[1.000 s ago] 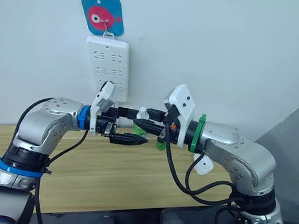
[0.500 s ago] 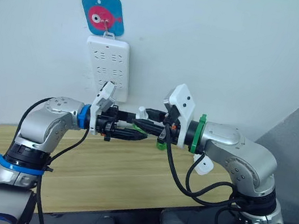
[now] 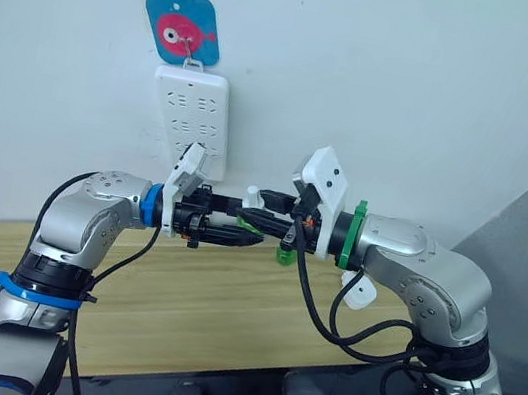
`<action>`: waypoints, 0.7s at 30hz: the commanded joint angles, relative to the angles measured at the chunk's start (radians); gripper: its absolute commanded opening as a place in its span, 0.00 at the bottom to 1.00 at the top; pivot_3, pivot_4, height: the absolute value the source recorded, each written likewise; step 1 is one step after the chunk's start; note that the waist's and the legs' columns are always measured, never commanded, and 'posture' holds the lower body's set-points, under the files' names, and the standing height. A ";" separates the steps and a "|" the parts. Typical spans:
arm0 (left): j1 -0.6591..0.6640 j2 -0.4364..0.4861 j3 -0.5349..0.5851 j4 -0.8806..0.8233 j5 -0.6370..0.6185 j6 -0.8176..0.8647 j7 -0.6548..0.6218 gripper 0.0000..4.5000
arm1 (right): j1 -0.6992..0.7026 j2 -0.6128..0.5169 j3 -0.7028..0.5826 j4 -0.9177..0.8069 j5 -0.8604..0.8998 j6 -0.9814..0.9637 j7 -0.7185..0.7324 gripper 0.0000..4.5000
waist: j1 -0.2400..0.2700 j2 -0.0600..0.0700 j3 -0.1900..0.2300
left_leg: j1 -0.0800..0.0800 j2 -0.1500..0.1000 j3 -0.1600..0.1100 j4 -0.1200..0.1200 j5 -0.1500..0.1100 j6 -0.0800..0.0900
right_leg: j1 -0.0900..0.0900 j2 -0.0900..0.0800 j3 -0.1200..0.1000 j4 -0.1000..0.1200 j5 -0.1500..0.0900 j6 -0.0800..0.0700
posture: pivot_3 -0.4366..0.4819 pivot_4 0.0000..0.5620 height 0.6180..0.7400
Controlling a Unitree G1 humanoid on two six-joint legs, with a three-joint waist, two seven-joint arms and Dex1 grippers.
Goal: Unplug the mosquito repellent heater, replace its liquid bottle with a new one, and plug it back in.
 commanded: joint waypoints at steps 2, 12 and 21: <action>-0.021 0.016 0.034 -0.034 -0.025 0.004 0.003 0.53 | 0.011 0.001 -0.013 -0.048 0.039 -0.009 0.027 0.24 | 0.000 0.000 -0.003 | 0.000 0.000 0.000 0.000 0.000 0.000 | 0.000 0.000 0.000 0.000 0.000 0.000 | 0.29 0.16 1.00; -0.024 0.006 0.019 -0.029 0.043 -0.076 0.049 0.52 | 0.041 -0.031 -0.020 -0.067 -0.054 -0.142 0.009 0.76 | 0.001 0.003 -0.010 | 0.000 0.000 0.000 0.000 0.000 0.000 | 0.001 0.000 0.000 0.000 0.000 0.000 | 0.29 0.16 1.00; 0.005 -0.079 0.010 -0.027 0.113 -0.171 0.174 0.52 | 0.076 0.069 0.027 -0.046 -0.162 -0.210 -0.138 0.76 | -0.002 0.003 -0.010 | 0.001 0.000 0.000 0.000 0.000 0.000 | 0.001 0.000 0.001 0.000 0.000 0.000 | 0.27 0.19 1.00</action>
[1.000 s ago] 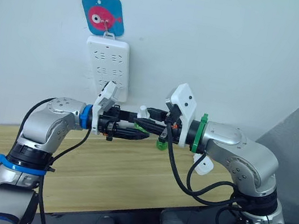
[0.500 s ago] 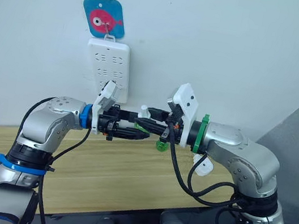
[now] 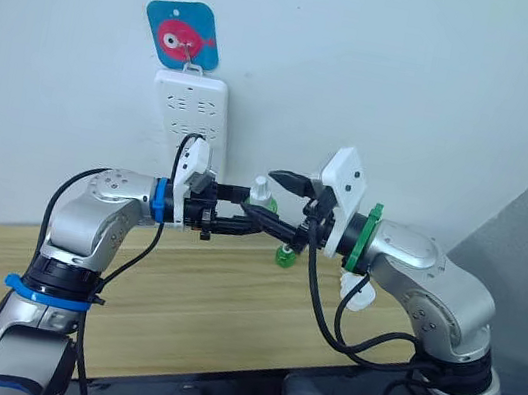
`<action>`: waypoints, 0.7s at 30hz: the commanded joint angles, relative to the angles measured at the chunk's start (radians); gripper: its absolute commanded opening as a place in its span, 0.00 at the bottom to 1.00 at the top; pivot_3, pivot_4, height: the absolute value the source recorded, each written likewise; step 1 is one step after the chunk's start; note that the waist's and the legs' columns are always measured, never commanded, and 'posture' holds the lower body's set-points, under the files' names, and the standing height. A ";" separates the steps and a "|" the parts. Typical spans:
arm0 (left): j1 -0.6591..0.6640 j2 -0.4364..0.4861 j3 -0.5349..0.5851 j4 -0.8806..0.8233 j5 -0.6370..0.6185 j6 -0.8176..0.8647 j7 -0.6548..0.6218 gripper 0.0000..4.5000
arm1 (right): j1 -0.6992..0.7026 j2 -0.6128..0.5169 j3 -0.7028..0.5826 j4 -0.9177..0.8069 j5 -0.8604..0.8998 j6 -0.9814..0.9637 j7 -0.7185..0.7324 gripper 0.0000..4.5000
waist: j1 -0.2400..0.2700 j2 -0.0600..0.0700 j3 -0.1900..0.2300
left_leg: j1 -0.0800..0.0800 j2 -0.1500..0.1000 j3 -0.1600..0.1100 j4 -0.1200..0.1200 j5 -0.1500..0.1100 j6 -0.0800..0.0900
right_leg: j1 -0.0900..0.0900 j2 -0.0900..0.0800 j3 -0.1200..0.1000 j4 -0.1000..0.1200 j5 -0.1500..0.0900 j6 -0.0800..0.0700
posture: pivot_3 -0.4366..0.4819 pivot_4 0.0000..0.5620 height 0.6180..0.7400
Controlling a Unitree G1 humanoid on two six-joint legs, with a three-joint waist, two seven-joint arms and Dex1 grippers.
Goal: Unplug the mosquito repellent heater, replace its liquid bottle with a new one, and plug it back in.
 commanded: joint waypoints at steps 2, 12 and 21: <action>0.002 -0.018 0.008 -0.018 0.021 -0.047 0.039 0.52 | 0.008 0.056 0.055 -0.001 -0.085 -0.052 -0.084 0.76 | -0.001 0.000 0.000 | 0.000 0.000 0.000 0.000 0.000 0.000 | 0.000 0.000 0.000 0.000 0.000 0.000 | 0.27 0.19 1.00; -0.006 -0.018 0.009 -0.019 0.023 -0.043 0.041 0.52 | 0.043 0.095 0.079 0.013 -0.144 -0.081 -0.105 0.48 | 0.000 0.000 0.000 | 0.000 0.000 0.000 0.000 0.000 0.000 | 0.000 0.000 0.000 0.000 0.000 0.000 | 0.27 0.19 1.00; -0.008 0.000 0.010 -0.036 0.008 -0.046 0.000 0.52 | 0.029 0.050 0.064 0.045 -0.080 -0.104 0.032 0.23 | 0.000 0.000 0.000 | 0.000 0.000 0.000 0.000 0.000 0.000 | 0.000 0.000 0.000 0.000 0.000 0.000 | 0.28 0.19 1.00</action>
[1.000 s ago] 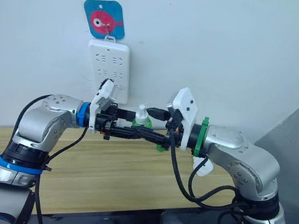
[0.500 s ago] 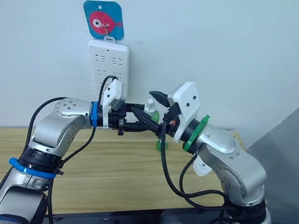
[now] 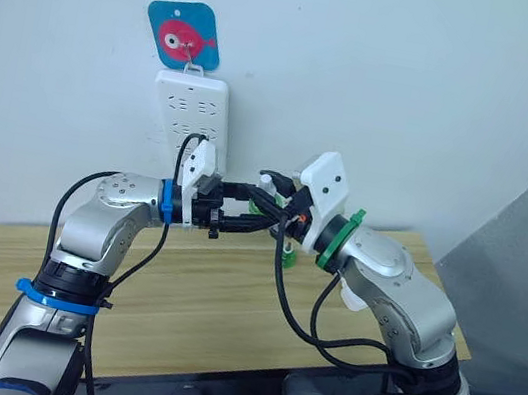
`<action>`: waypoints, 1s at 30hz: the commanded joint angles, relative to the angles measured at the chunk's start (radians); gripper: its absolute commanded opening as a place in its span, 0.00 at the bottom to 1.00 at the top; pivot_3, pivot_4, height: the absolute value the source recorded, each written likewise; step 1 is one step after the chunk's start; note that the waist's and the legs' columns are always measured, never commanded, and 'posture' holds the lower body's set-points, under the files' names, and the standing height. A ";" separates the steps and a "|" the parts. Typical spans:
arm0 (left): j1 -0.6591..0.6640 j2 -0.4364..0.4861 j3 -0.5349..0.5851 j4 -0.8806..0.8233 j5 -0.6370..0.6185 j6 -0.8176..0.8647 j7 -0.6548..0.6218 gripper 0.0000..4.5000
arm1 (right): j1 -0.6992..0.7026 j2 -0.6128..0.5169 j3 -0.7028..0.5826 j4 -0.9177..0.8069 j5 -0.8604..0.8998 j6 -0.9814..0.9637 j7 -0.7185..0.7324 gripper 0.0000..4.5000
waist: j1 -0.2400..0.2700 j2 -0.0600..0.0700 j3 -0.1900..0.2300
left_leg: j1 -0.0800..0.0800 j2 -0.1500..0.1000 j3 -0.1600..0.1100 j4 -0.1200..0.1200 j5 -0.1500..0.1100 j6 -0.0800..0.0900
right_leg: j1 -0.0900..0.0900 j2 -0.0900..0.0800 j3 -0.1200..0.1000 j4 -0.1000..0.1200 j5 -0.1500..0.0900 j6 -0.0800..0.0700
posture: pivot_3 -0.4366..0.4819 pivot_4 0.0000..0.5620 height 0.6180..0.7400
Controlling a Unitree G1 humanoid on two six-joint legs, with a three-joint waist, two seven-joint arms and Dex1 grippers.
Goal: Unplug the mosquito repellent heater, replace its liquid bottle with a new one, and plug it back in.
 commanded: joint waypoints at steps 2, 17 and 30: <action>-0.013 0.035 0.007 -0.041 -0.027 -0.026 -0.073 0.52 | -0.064 -0.074 -0.036 0.066 0.104 -0.064 0.256 0.23 | 0.000 0.000 0.000 | 0.000 0.000 0.000 0.000 0.000 0.000 | 0.000 0.000 0.000 0.000 0.000 0.000 | 0.27 0.19 1.00; 0.028 0.040 0.009 -0.068 -0.041 -0.045 -0.084 0.52 | -0.253 -0.263 -0.092 0.272 0.179 -0.123 0.665 0.54 | 0.001 0.000 0.000 | 0.003 0.000 0.000 0.000 -0.001 0.001 | 0.003 0.000 0.000 -0.001 0.000 0.000 | 0.29 0.19 1.00; 0.091 -0.018 0.001 -0.079 0.012 -0.057 0.088 0.52 | 0.060 -0.151 -0.086 -0.120 0.014 -0.100 0.162 0.61 | 0.002 0.001 0.000 | 0.002 0.000 0.001 0.000 -0.001 0.001 | 0.002 0.000 0.002 0.000 -0.001 0.001 | 0.25 0.23 1.00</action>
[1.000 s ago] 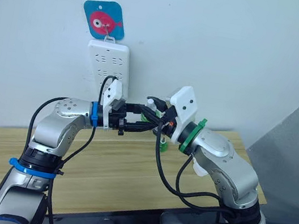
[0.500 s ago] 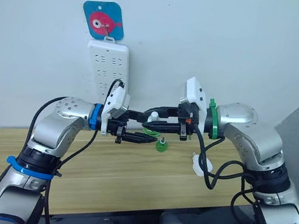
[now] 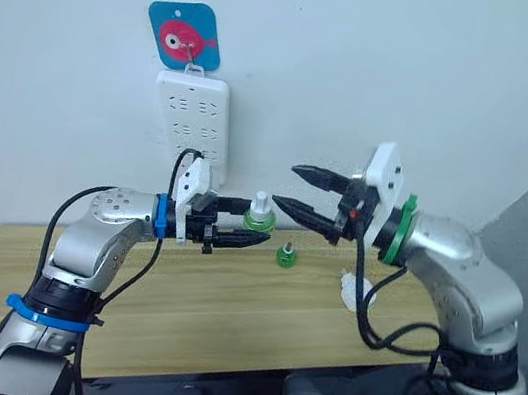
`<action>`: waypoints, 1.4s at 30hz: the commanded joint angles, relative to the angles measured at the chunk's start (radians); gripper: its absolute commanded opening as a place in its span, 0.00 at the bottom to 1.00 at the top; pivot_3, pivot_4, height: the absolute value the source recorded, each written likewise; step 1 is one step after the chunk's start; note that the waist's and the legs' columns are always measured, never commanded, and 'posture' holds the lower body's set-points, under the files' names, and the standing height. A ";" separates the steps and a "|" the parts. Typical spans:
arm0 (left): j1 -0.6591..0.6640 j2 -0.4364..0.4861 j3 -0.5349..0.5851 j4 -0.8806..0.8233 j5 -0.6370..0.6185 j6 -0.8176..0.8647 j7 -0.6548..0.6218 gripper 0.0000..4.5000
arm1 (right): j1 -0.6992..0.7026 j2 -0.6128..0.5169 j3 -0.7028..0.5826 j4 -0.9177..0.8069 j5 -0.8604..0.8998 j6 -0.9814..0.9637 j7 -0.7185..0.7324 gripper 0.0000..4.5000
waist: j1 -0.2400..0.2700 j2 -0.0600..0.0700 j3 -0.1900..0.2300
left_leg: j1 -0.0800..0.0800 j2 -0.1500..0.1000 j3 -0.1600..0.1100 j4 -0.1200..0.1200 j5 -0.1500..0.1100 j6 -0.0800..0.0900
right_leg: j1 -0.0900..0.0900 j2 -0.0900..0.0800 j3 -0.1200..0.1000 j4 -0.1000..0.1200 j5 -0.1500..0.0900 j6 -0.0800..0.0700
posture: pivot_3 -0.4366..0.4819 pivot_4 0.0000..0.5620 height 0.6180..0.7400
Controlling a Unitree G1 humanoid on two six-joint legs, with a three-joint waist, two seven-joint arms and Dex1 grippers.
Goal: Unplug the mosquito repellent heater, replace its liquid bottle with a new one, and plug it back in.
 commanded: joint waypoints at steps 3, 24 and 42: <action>-0.015 -0.027 -0.001 -0.033 0.020 -0.017 0.058 0.52 | 0.050 0.064 0.121 -0.078 -0.141 -0.037 -0.157 0.61 | -0.001 0.000 0.000 | 0.001 0.000 0.000 0.000 0.000 0.000 | 0.000 0.001 0.000 0.000 0.000 0.000 | 0.24 0.23 1.00; -0.038 -0.023 -0.002 -0.055 0.012 0.011 0.068 0.52 | 0.041 0.257 0.148 0.073 -0.219 -0.027 -0.272 0.53 | -0.001 0.000 0.000 | 0.001 0.000 0.000 0.000 0.000 0.000 | 0.001 0.001 0.000 0.000 0.000 0.000 | 0.25 0.21 1.00; -0.043 0.064 -0.017 -0.031 -0.020 -0.019 -0.143 0.52 | -0.327 -0.048 0.150 0.511 0.005 -0.190 0.592 0.25 | -0.002 0.004 0.003 | 0.012 0.001 -0.001 -0.004 -0.002 0.004 | 0.014 0.003 -0.001 -0.009 0.000 0.000 | 0.29 0.21 1.00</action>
